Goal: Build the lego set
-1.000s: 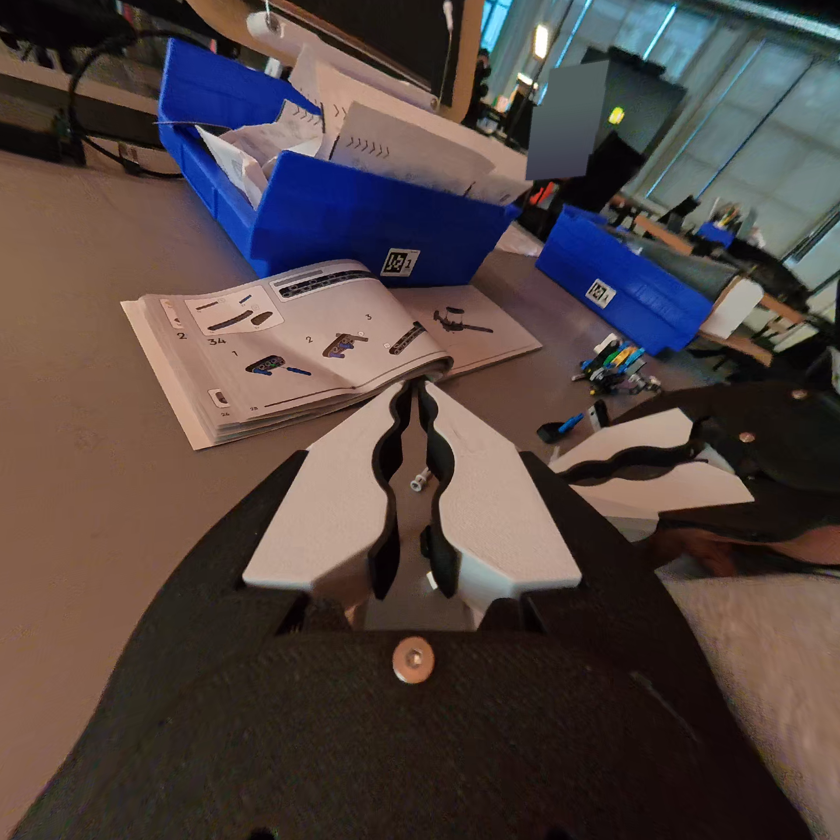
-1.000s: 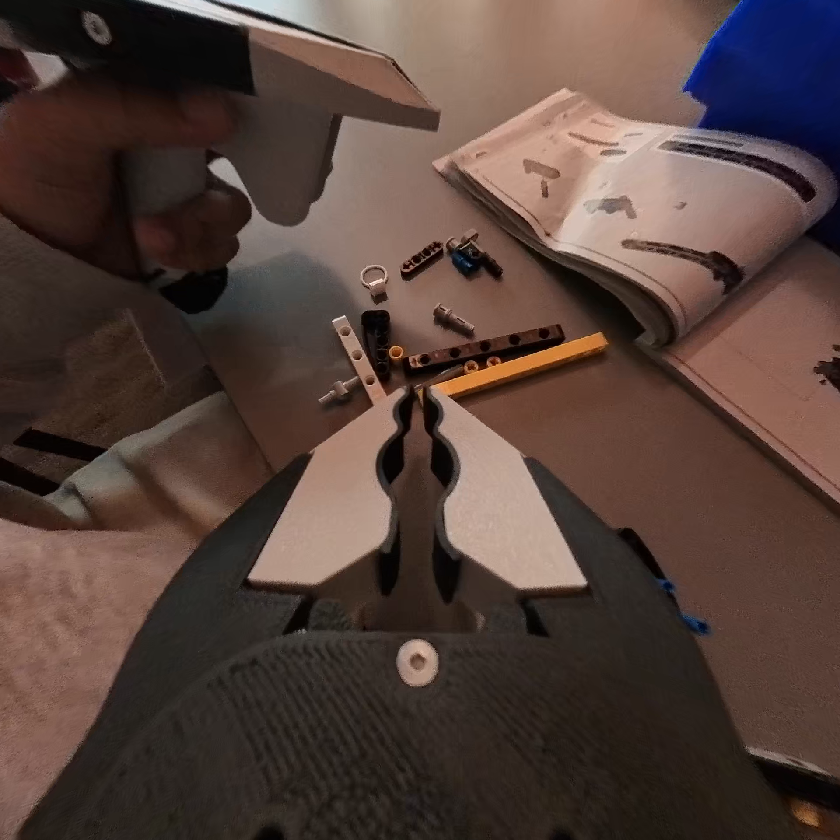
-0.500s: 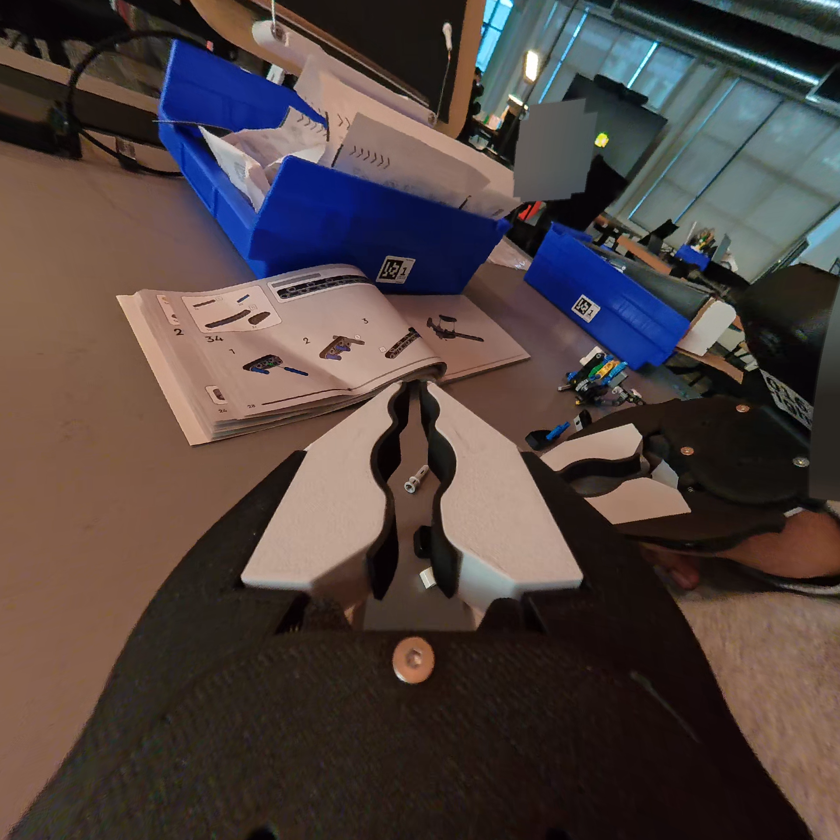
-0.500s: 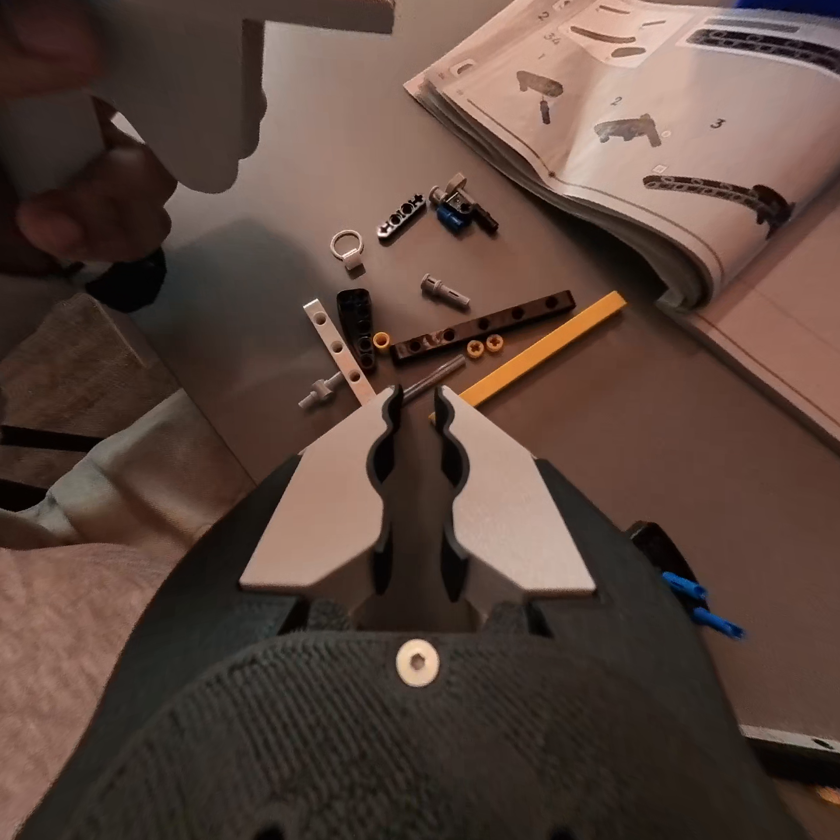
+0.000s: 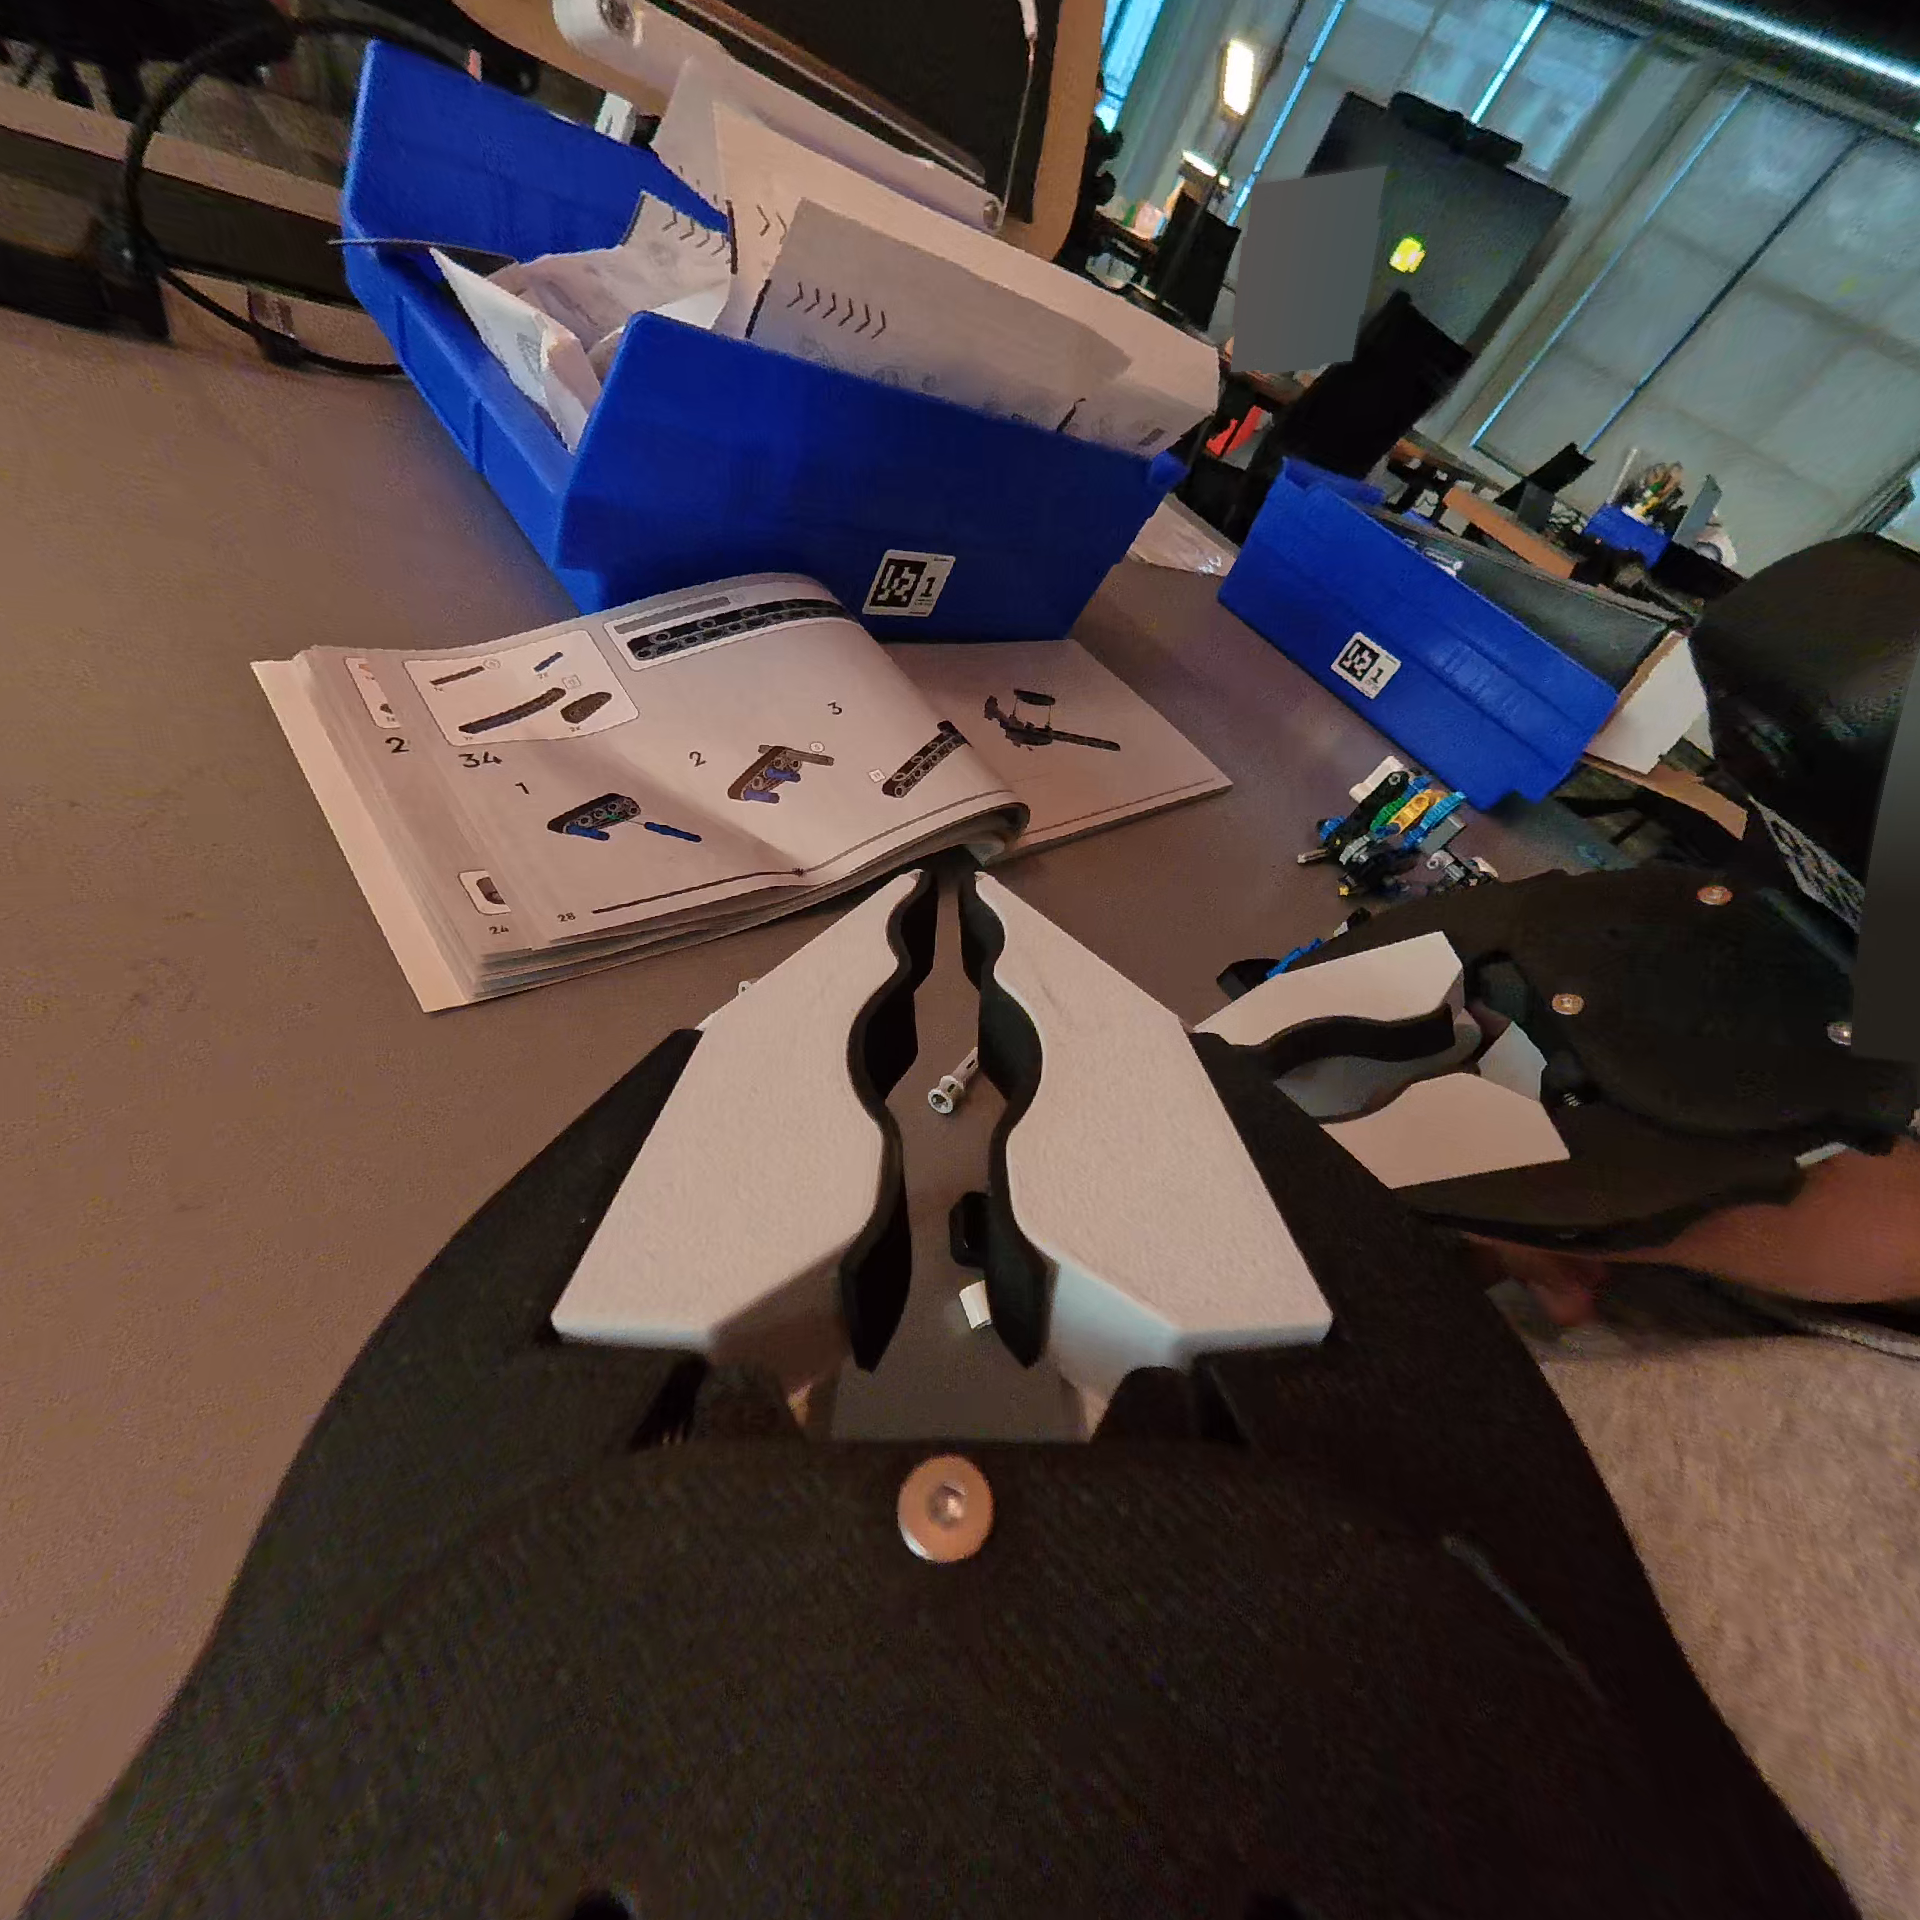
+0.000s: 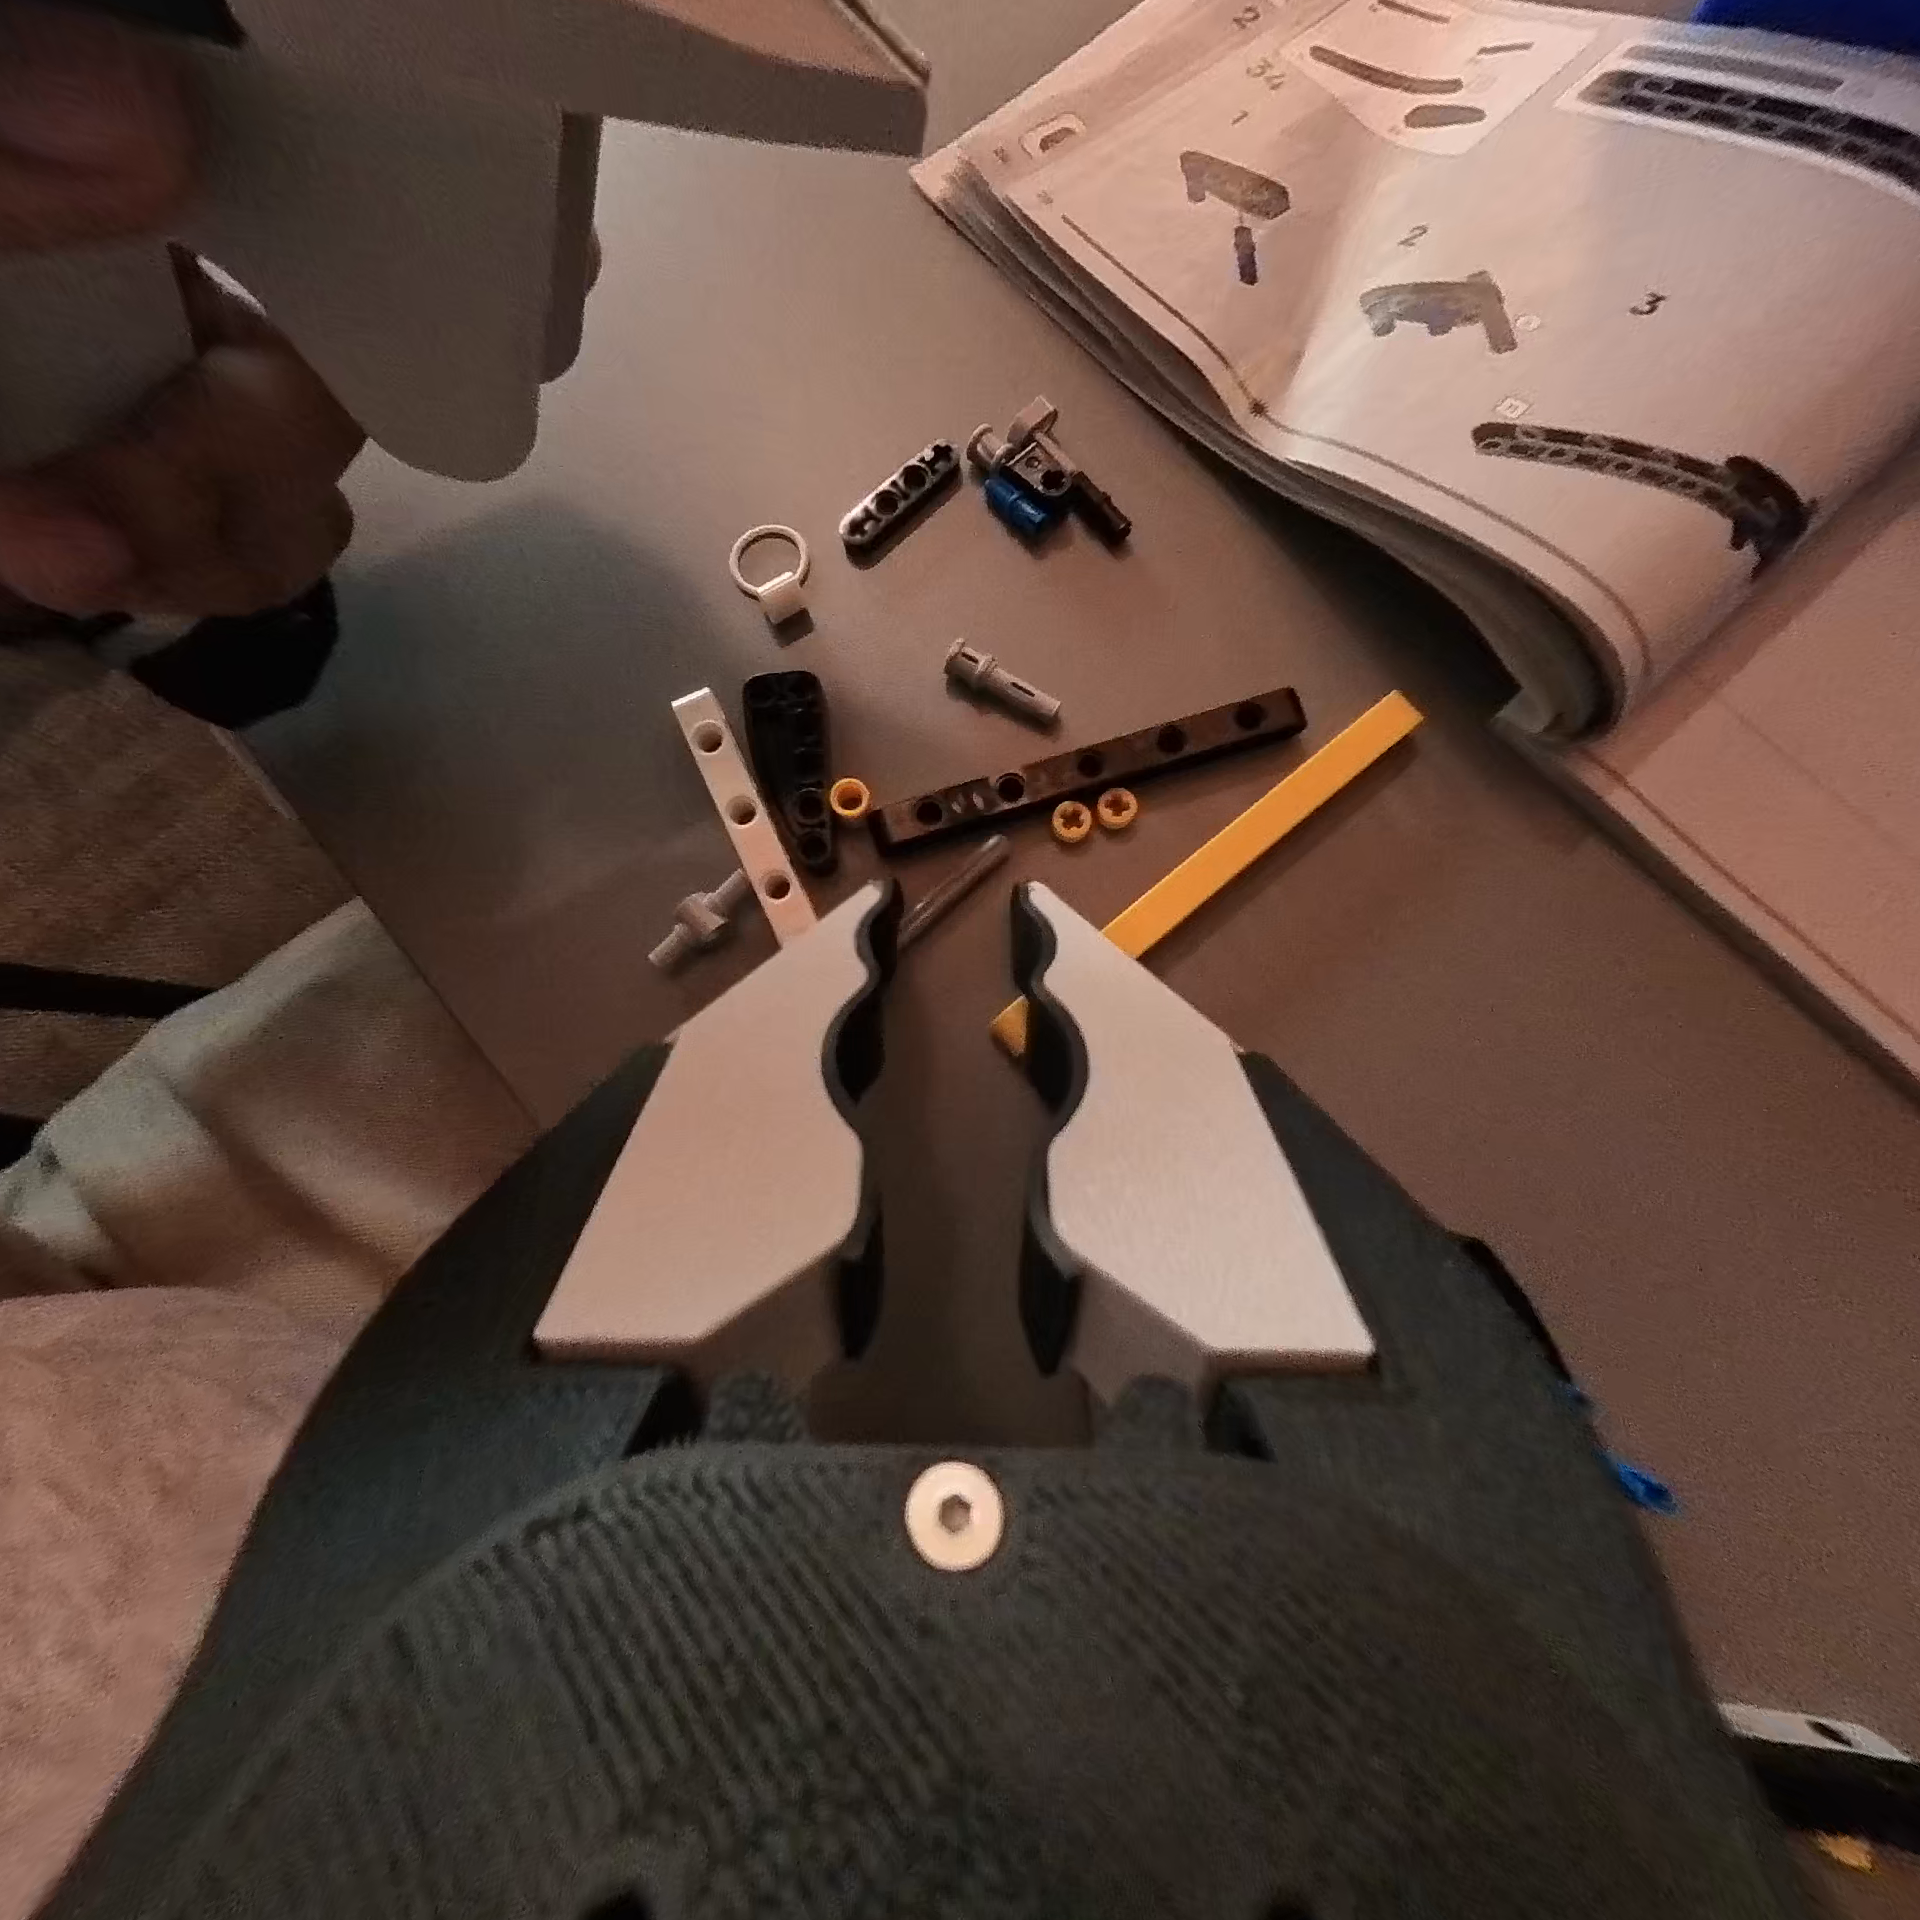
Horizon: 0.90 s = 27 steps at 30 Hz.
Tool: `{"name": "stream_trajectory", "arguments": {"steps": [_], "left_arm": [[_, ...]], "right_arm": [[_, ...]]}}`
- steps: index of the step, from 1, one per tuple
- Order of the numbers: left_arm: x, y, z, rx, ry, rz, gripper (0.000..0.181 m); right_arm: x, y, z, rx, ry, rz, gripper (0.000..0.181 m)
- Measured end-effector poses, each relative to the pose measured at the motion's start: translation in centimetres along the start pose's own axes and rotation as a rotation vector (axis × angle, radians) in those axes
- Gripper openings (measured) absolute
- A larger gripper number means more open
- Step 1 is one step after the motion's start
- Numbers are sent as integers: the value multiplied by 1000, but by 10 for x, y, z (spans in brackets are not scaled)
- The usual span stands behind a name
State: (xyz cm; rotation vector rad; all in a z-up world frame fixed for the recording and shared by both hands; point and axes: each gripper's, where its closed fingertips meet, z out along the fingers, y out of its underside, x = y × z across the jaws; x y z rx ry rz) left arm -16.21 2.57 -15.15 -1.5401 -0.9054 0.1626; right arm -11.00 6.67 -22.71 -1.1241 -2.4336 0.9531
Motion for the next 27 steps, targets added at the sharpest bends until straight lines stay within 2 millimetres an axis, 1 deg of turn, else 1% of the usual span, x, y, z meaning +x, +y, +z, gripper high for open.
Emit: {"name": "stream_trajectory", "arguments": {"steps": [2, 4, 8, 16, 20, 22, 24, 26, 27], "left_arm": [[0, 0, 0, 2, -2, 2, 1], [0, -1, -1, 4, -2, 0, 1], [1, -1, -1, 4, 2, -1, 1], [1, -1, -1, 5, 1, 2, 0], [3, -1, -1, 7, 7, 5, 1], [7, -2, -1, 12, 30, 6, 1], [17, -3, 0, 24, 91, -28, 3], [37, -5, -1, 36, 234, -127, 16], [43, -7, -1, 45, 286, -189, 19]], "right_arm": [[0, 0, 0, -1, 0, 5, 20], [1, 2, -2, -7, -4, 20, 13], [-2, 3, -3, -3, -37, 57, 9], [-3, 3, -3, -6, -33, 26, 3], [-2, -2, -9, 25, -33, 32, 3], [-4, -10, -17, 75, -58, 39, 3], [-8, -21, -28, 154, -94, 40, 3], [-6, -31, -38, 240, -84, 14, 3], [-2, -35, -43, 280, -57, -13, 3]]}}
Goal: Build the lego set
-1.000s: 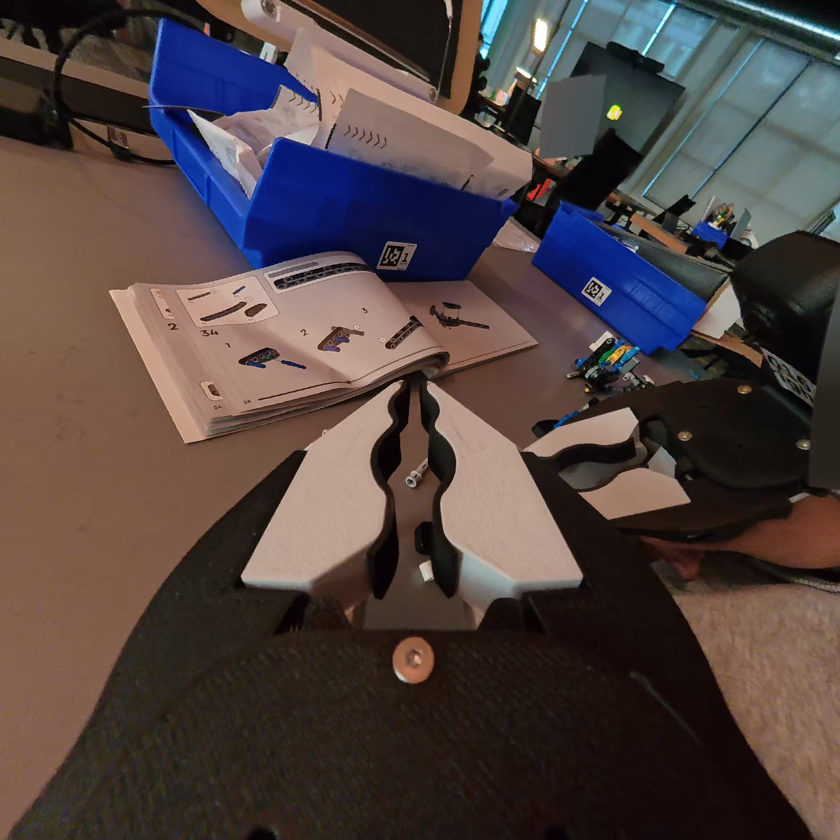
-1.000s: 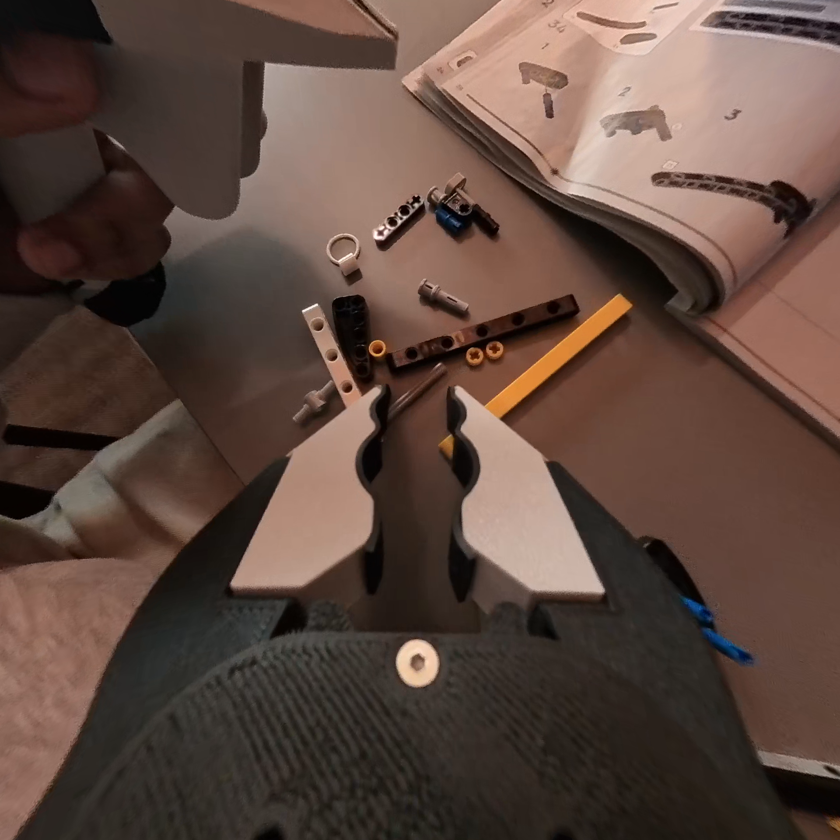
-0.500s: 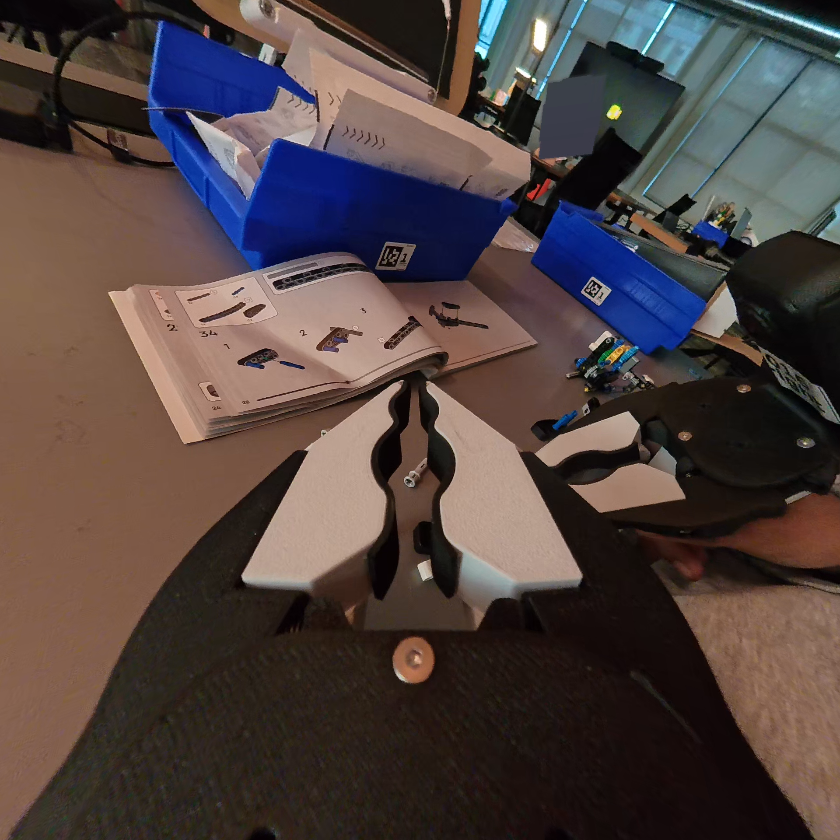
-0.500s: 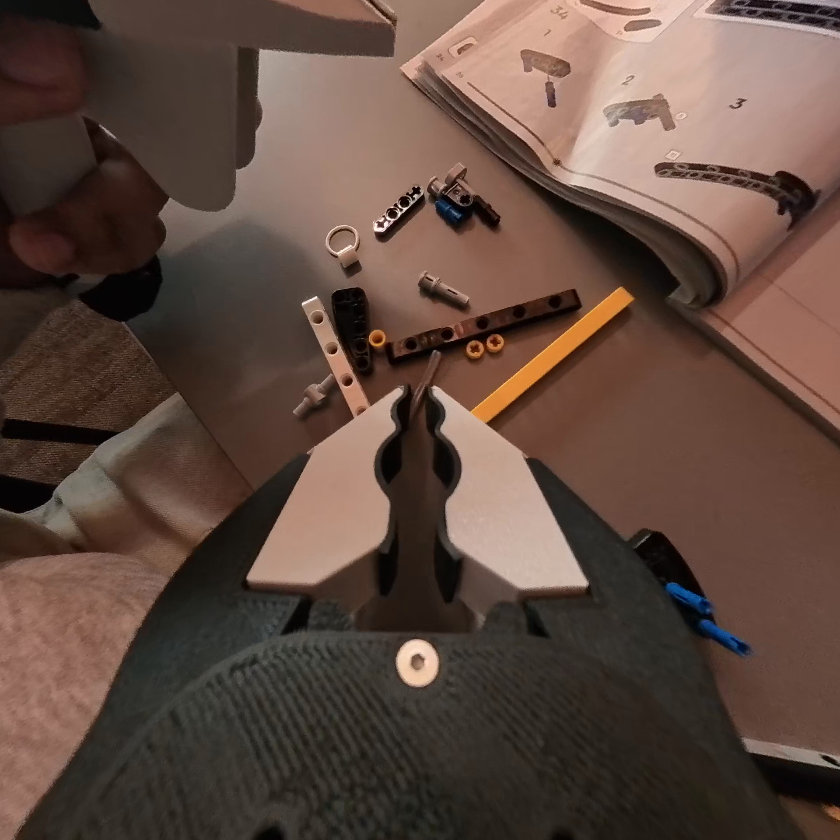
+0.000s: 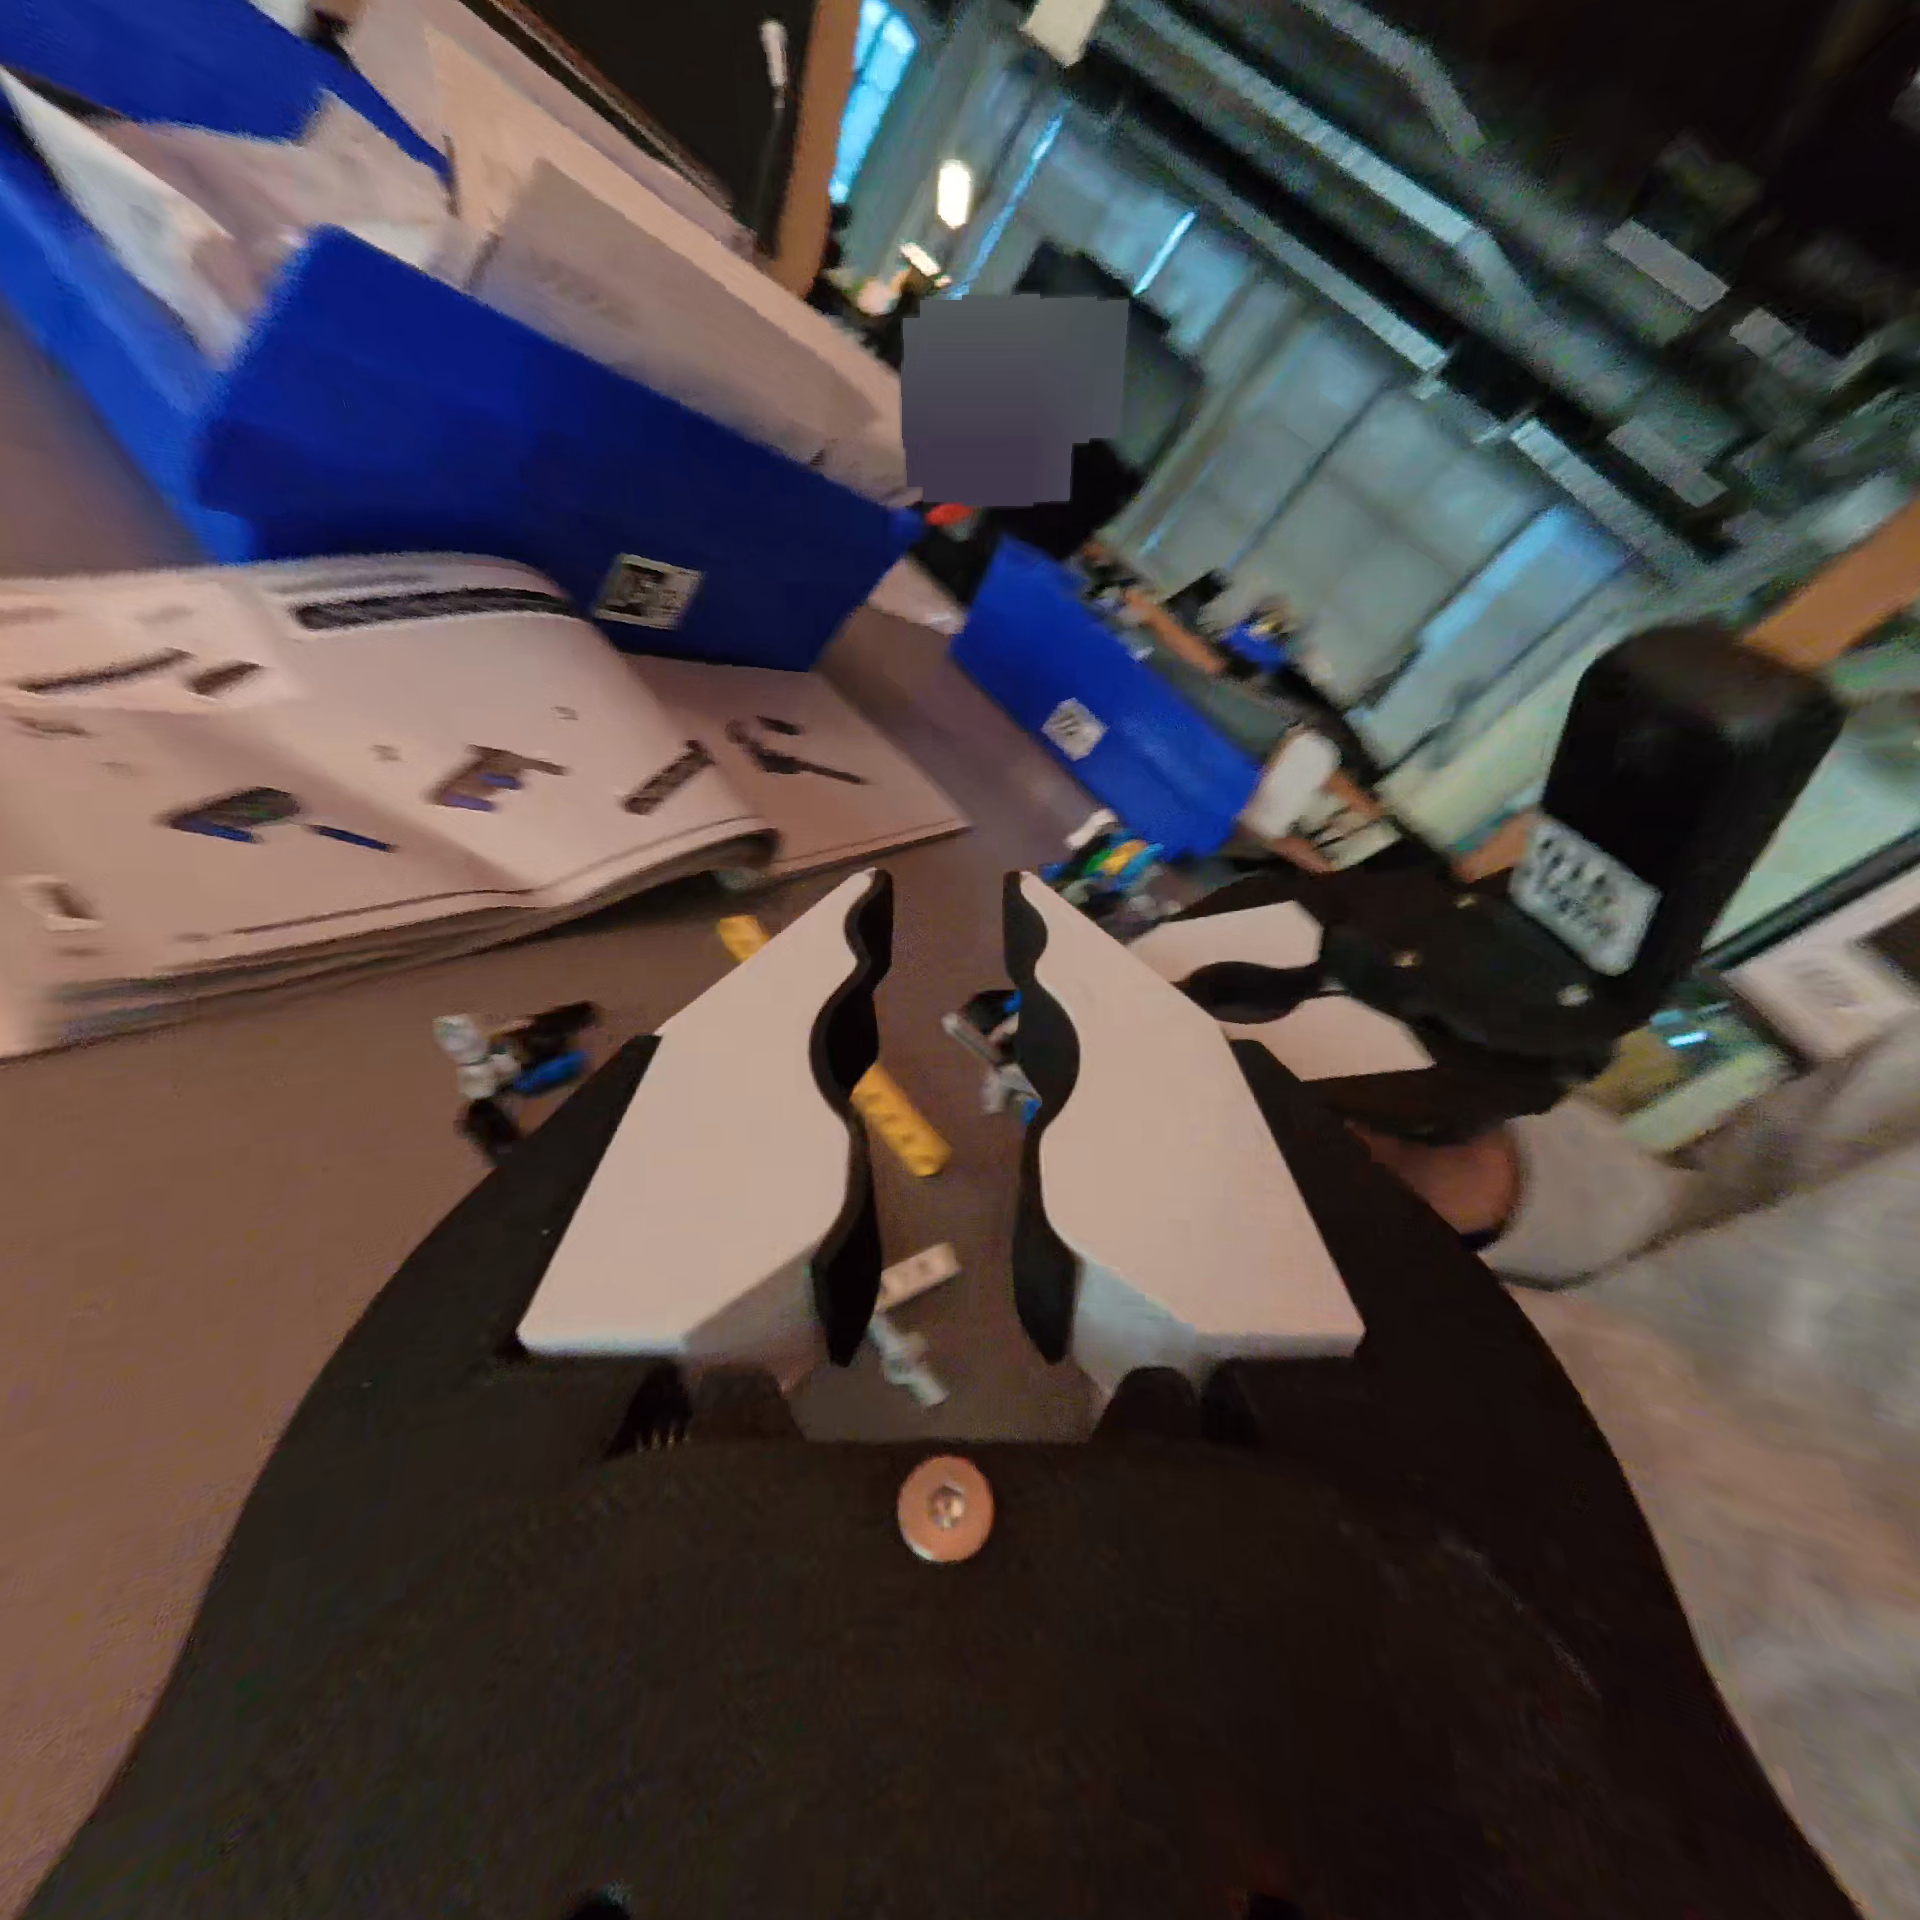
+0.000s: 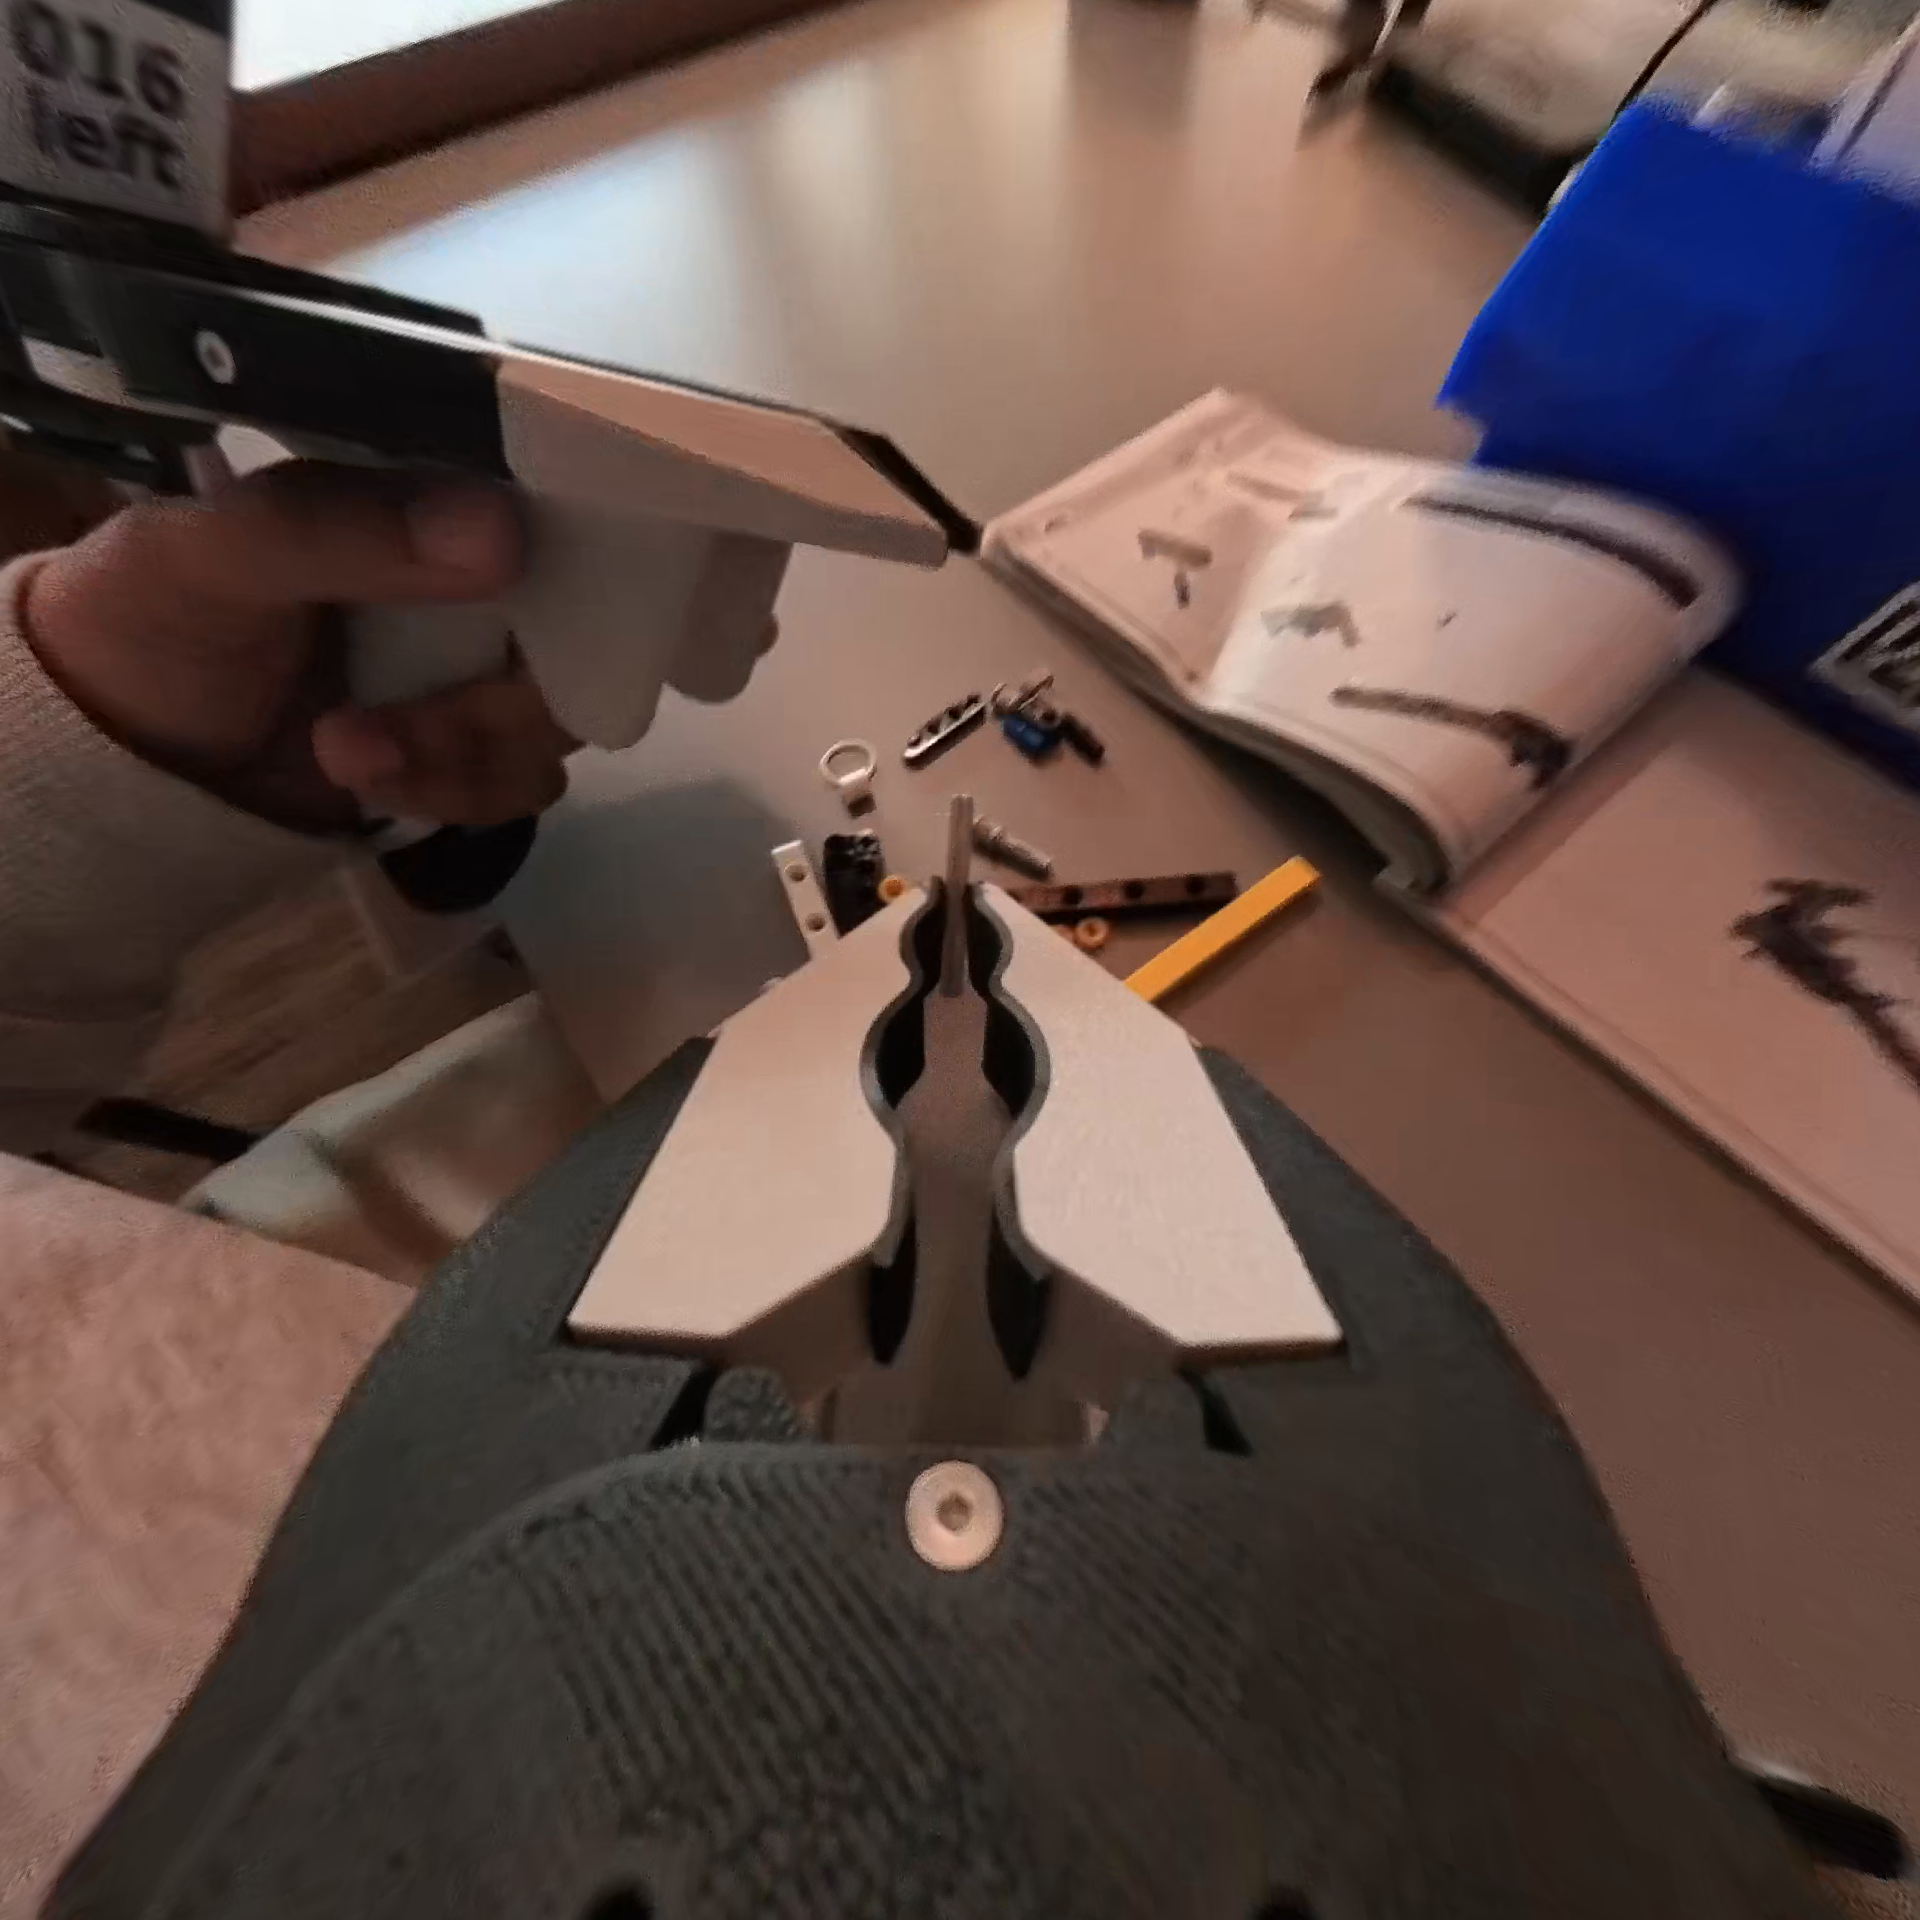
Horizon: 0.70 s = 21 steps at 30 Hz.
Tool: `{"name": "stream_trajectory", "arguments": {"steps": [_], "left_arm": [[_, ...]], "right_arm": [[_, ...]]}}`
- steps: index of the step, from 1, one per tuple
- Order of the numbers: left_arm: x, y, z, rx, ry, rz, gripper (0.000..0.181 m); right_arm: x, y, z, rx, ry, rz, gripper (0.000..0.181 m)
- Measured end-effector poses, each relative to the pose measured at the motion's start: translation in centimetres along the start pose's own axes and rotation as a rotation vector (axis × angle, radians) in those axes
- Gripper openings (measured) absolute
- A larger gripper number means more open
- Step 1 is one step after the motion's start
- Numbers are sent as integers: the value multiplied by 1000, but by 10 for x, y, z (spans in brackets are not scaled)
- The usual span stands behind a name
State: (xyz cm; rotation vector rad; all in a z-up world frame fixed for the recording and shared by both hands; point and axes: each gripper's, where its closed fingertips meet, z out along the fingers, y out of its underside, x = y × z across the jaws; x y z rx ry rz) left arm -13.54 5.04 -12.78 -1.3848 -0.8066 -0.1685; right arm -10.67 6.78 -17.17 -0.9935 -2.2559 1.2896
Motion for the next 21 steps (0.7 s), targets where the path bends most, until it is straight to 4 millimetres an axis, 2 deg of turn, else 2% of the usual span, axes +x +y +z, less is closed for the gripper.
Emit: {"name": "stream_trajectory", "arguments": {"steps": [3, 8, 13, 16, 21], "left_arm": [[12, 2, 3, 6, 101, -112, 24], [27, 17, 14, -64, 186, -184, 23], [38, 20, 18, -72, 247, -232, 15], [39, 19, 19, -66, 254, -230, 1], [40, 18, 18, -61, 272, -250, 1]], "right_arm": [[9, -13, -12, 102, 84, -124, 2], [1, -31, -24, 218, 93, -204, 2], [-1, -31, -26, 238, 79, -212, 2], [-3, -33, -29, 260, 71, -213, 2], [-3, -35, -29, 267, 72, -220, 2]]}}
